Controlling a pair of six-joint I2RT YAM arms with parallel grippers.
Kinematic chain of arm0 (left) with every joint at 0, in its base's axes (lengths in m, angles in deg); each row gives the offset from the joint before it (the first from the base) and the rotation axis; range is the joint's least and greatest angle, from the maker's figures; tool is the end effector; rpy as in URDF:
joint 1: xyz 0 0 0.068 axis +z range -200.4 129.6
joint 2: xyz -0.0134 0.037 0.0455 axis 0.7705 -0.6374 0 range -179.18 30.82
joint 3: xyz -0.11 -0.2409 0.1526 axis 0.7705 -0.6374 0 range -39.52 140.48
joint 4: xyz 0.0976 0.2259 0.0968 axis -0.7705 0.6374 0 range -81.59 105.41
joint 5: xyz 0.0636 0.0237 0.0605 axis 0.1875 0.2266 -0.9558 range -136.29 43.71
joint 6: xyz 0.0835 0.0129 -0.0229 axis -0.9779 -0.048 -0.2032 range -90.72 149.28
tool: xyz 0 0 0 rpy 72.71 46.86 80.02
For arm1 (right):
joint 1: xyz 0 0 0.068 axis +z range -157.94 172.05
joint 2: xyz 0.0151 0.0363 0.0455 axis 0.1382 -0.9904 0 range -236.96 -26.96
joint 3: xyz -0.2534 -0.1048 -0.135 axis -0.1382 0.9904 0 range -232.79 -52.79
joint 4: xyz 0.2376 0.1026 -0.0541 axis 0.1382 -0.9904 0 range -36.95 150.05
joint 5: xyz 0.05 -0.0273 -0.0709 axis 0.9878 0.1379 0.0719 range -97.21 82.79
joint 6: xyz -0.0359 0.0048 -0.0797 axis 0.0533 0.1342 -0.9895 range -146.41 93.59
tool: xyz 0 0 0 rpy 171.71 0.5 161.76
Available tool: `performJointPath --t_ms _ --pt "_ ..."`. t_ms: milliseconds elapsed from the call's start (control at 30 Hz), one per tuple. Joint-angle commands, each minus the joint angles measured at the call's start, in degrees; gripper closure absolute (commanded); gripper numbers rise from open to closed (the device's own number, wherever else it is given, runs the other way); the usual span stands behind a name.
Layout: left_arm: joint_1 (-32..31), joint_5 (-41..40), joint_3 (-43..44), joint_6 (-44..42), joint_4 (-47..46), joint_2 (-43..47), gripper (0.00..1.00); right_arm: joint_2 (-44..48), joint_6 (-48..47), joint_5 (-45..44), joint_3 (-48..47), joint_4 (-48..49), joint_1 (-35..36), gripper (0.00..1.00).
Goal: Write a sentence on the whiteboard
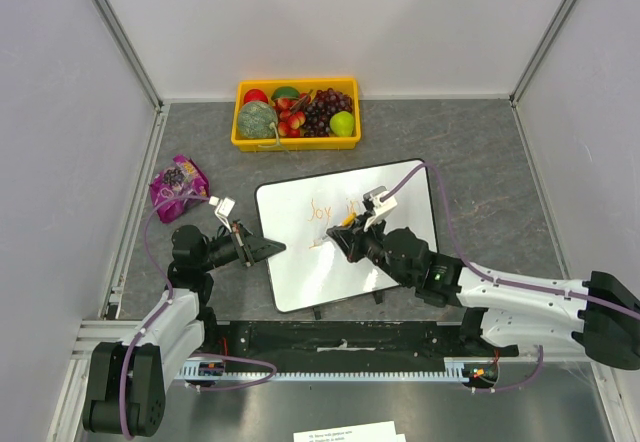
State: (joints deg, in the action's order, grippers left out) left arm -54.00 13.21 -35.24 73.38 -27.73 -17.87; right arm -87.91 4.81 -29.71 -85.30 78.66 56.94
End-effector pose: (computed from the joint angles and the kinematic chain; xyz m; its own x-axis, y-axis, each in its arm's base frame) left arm 0.1504 -0.0765 0.1901 -0.7176 -0.3086 -0.6243 0.5340 0.3316 -0.7777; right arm 0.1398 0.2279 0.2836 -0.4125 0.2481 -0.8765 -0.5410 0.7074 0.4548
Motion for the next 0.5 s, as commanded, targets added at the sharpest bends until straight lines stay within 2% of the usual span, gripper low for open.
performJointPath --t_ms 0,467 --pt "0.0 0.1 -1.3 -6.0 -0.5 0.1 0.98 1.1 0.8 0.1 1.5 -1.6 0.0 1.0" --pt "0.0 0.1 -1.3 -5.9 -0.7 -0.1 0.98 2.4 2.2 2.1 4.5 -3.7 0.0 1.0"
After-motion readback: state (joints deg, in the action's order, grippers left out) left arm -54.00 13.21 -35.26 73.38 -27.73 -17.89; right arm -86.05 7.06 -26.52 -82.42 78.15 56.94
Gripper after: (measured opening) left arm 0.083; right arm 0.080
